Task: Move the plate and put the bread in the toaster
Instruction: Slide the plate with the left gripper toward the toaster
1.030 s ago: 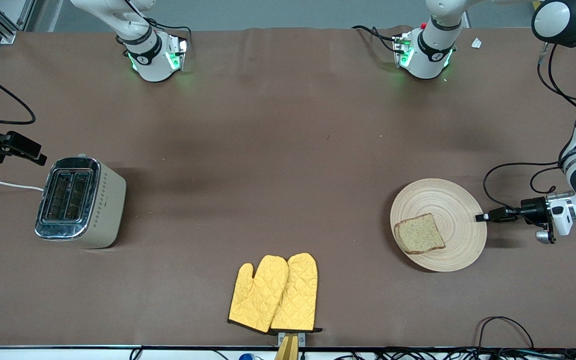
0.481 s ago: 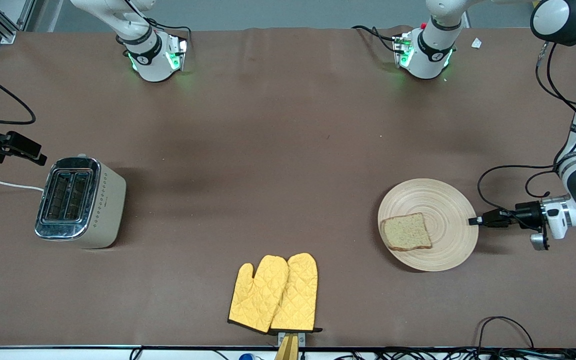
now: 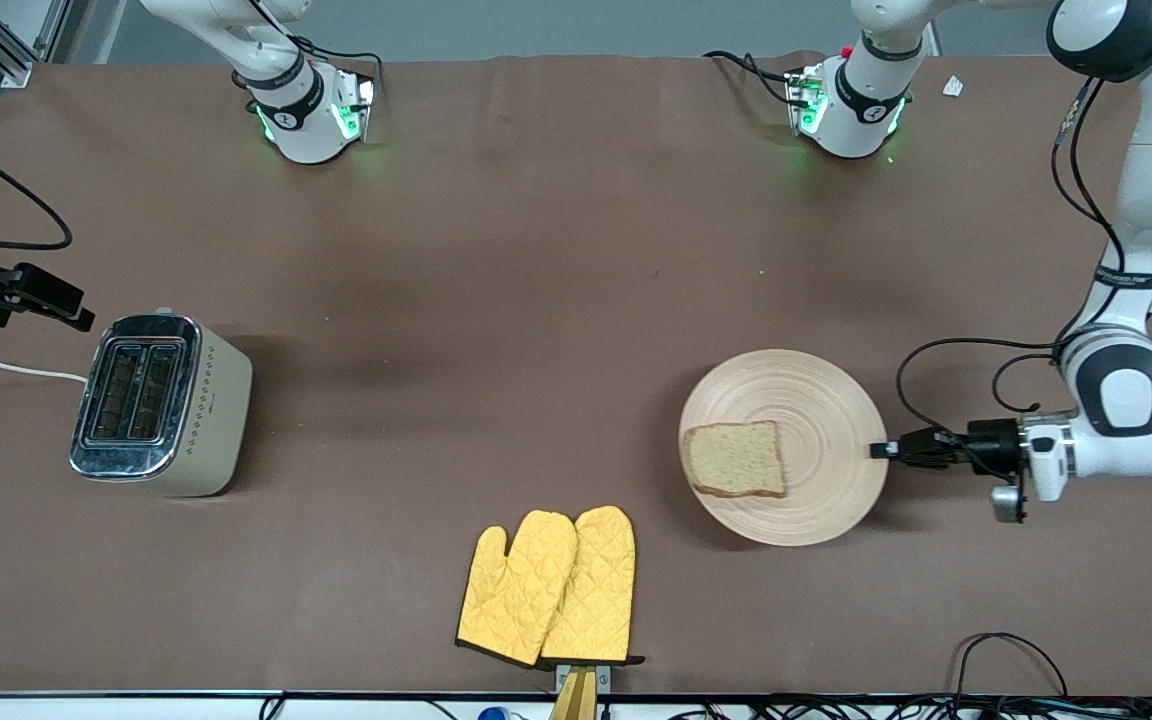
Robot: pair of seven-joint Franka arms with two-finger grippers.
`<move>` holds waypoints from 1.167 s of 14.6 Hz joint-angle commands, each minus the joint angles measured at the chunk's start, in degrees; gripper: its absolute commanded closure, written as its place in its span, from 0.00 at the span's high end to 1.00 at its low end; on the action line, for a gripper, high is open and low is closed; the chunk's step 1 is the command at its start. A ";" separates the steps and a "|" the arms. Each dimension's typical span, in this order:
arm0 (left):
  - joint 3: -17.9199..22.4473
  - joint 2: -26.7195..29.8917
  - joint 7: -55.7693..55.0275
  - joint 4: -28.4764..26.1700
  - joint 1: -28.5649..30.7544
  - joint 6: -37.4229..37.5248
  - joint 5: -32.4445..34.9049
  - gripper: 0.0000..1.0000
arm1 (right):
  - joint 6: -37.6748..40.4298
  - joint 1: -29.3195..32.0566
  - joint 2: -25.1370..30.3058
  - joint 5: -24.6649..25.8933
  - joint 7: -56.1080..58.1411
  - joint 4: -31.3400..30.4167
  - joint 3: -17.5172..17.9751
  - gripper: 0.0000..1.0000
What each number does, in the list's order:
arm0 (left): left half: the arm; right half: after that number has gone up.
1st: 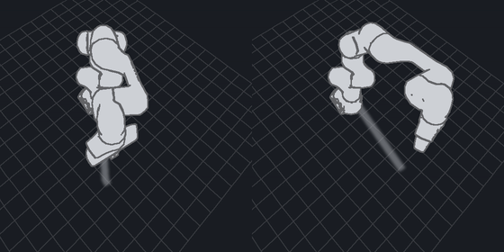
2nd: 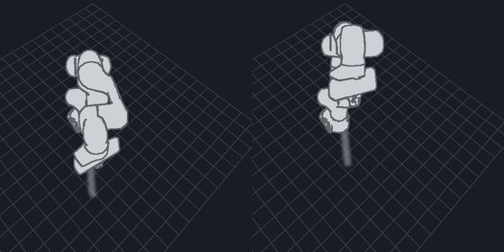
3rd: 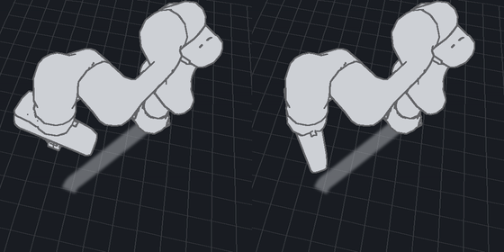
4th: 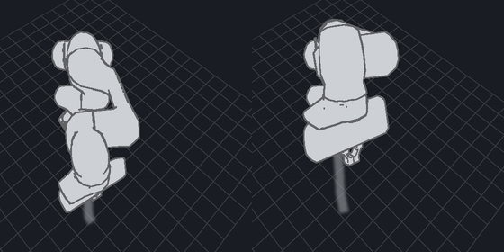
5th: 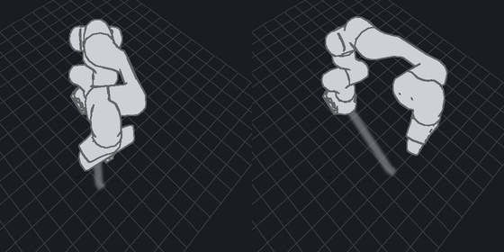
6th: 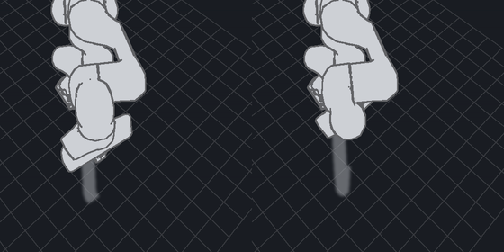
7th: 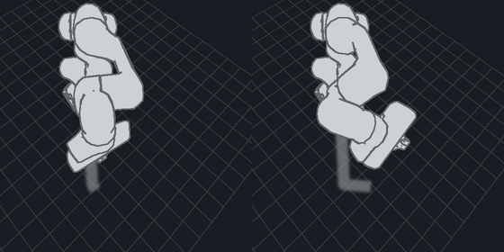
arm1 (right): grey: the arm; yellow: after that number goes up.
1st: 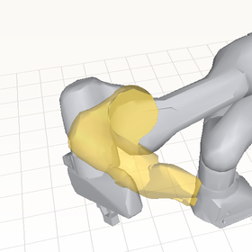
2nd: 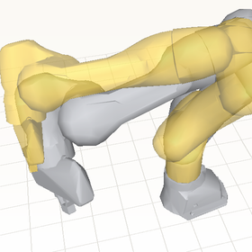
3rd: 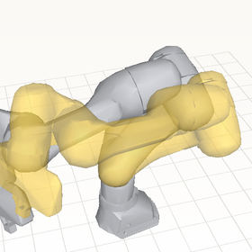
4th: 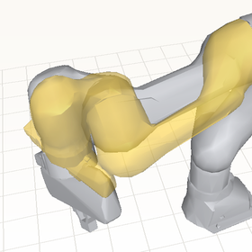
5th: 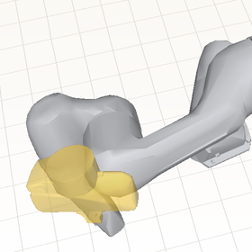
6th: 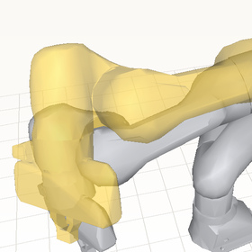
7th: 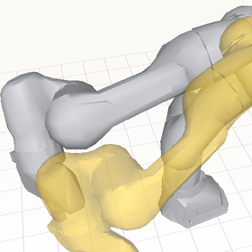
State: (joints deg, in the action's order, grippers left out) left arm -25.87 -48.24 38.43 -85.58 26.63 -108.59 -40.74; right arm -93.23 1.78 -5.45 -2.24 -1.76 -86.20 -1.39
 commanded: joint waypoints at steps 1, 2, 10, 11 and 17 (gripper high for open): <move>-0.68 -0.36 -0.73 0.77 -5.07 0.04 -3.19 0.00 | 0.15 0.24 -0.26 -0.13 0.09 0.06 0.15 1.00; -0.68 -0.54 -0.55 0.59 -7.70 -0.04 -5.03 0.00 | -0.11 0.33 -0.26 -0.13 0.27 0.06 0.15 1.00; -0.59 -5.81 0.06 -0.20 -24.59 -13.04 -16.03 0.00 | -3.18 -0.46 -4.56 -0.83 0.36 -0.20 0.33 1.00; -0.59 -6.60 0.06 -0.11 -26.52 -14.71 -16.99 0.00 | -4.41 -1.77 -4.92 -0.92 -0.17 -0.90 0.33 1.00; -0.24 -8.54 0.15 -0.20 -31.20 -21.05 -21.93 0.08 | -20.31 -9.06 -7.45 -1.62 -5.27 -10.39 0.33 1.00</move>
State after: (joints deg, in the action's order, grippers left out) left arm -25.98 -56.74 38.14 -86.12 -5.35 -130.50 -60.97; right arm -109.05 -5.59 -12.37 -3.26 -6.06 -93.56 -0.91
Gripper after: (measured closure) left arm 0.903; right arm 0.000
